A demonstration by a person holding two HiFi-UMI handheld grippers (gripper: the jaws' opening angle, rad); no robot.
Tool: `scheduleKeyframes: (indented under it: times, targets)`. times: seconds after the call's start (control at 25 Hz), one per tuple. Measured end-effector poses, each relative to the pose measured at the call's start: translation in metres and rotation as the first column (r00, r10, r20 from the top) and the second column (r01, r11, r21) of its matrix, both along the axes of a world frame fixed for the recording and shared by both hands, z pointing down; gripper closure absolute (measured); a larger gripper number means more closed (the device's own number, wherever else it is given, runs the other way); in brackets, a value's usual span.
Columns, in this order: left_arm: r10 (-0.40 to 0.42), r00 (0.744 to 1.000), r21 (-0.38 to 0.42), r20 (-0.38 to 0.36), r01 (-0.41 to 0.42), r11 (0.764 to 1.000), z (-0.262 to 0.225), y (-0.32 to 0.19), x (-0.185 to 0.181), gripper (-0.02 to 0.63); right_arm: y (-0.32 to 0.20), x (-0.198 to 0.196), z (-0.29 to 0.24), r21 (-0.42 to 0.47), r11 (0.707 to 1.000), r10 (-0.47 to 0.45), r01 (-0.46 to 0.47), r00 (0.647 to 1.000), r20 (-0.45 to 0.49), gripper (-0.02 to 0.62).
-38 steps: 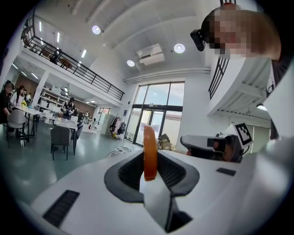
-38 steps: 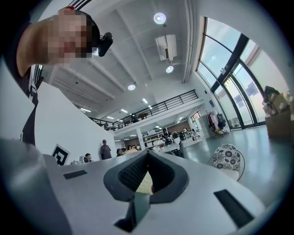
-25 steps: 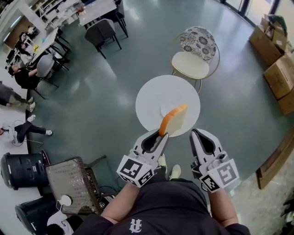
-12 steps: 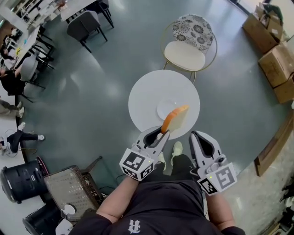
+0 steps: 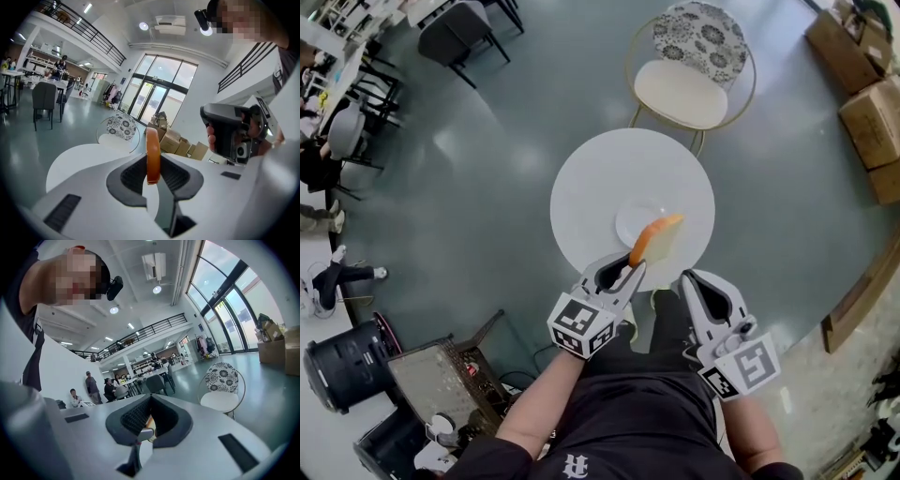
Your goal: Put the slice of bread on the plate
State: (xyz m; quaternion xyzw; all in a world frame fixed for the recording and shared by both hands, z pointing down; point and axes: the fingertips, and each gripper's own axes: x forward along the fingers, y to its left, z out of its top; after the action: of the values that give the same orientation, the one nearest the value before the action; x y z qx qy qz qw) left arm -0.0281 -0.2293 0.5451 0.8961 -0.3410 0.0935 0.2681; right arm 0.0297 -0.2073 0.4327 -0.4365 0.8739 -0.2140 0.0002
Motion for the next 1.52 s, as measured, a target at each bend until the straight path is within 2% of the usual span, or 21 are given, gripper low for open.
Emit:
scheduleKeyframes:
  times: [0.24,0.64,1.04,1.32,1.4,1.52]
  targets:
    - [-0.02,1.0,-0.06,-0.004,0.02,0.998,0.051,-0.019,0.003,0.514,-0.021,0.003,0.041,-0.02,1.0,-0.017,0.017,1.0,0.004,0.594]
    - [-0.003,1.0,-0.153,-0.021,-0.001,0.988,0.113,-0.036,0.01,0.514,-0.042,0.008,0.086,-0.042,0.999,-0.005,0.005,1.0,0.007,0.594]
    - [-0.011,0.999,-0.224,-0.043,0.001,0.975,0.152,-0.042,0.007,0.514,-0.043,0.008,0.108,-0.056,0.998,0.007,-0.008,1.0,-0.004,0.594]
    - [-0.053,0.996,-0.278,-0.076,0.03,0.96,0.17,-0.05,-0.003,0.514,-0.043,0.004,0.115,-0.066,0.998,0.011,-0.011,1.0,-0.009,0.594]
    - [-0.054,0.997,-0.288,-0.061,0.034,0.957,0.175,-0.053,-0.006,0.514,-0.043,0.004,0.115,-0.069,0.998,0.009,-0.009,1.0,-0.01,0.594]
    - [-0.05,0.999,-0.277,-0.001,0.047,0.96,0.184,-0.058,-0.013,0.505,-0.044,0.002,0.116,-0.072,0.997,0.006,-0.007,1.0,-0.011,0.593]
